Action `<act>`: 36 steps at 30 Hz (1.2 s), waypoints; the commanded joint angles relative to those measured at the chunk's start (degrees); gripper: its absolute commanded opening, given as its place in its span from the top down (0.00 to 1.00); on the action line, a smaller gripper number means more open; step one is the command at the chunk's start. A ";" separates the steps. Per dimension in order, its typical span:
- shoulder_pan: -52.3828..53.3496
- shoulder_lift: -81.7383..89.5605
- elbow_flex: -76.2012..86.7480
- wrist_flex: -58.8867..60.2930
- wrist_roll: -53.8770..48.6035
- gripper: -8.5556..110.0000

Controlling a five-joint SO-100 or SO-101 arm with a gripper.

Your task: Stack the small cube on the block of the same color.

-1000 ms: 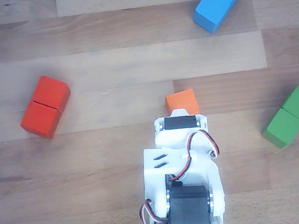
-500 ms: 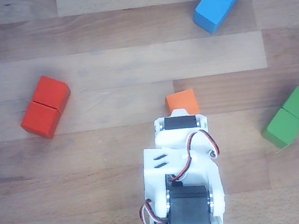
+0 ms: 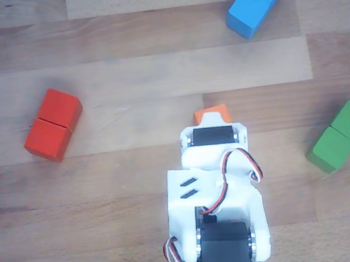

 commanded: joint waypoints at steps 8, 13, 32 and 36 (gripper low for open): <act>0.09 -48.08 -53.53 1.49 -0.26 0.92; 0.00 -64.95 -66.62 8.09 -2.72 0.92; 0.35 -76.64 -67.50 23.12 -4.39 0.92; 3.60 -76.64 -67.50 21.36 -4.31 0.93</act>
